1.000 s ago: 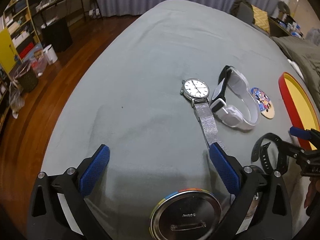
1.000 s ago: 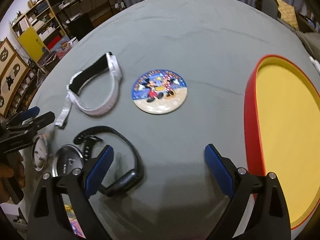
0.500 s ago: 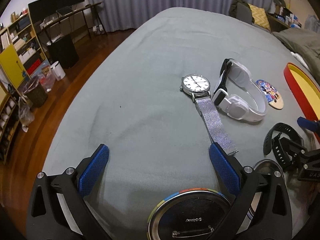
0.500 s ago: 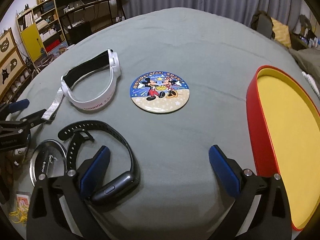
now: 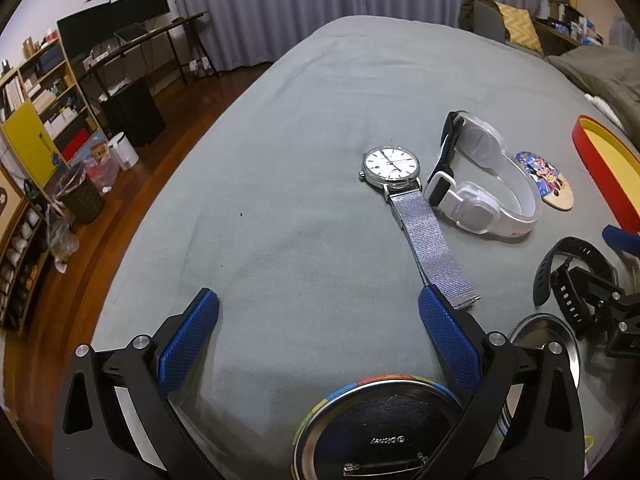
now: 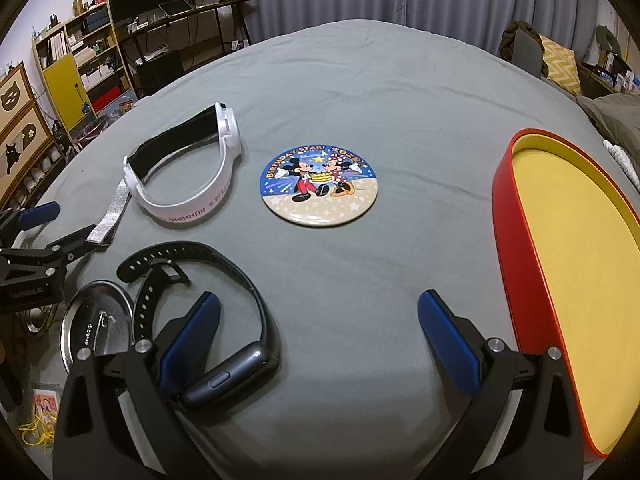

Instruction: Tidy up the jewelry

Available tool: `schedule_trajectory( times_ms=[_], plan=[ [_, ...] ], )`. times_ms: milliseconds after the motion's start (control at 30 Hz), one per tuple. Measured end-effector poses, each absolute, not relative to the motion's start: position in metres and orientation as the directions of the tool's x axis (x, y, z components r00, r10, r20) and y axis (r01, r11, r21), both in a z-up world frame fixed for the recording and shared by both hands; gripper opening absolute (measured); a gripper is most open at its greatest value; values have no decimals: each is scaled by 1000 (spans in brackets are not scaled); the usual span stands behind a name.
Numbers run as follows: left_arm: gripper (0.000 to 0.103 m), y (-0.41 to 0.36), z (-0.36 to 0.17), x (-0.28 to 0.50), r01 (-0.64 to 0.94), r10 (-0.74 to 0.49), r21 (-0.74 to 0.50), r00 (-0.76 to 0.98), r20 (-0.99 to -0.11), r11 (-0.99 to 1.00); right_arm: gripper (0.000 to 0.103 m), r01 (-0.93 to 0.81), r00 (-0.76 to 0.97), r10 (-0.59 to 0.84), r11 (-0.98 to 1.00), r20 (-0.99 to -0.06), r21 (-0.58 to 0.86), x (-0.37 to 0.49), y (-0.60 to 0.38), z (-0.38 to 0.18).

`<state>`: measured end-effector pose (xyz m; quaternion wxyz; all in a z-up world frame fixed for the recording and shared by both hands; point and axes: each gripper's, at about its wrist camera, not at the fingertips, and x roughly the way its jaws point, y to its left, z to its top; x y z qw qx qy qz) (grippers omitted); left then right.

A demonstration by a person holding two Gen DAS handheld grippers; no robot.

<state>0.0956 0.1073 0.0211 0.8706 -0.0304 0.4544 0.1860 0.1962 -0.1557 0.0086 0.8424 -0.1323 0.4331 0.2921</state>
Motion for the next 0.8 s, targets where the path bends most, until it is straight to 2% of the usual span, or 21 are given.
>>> schedule_trajectory(
  times_ms=[800],
  plan=[
    [98, 104, 20, 96, -353, 301, 121, 518, -801, 928, 96, -607, 454, 378, 794, -807, 31, 196, -153, 10]
  ],
)
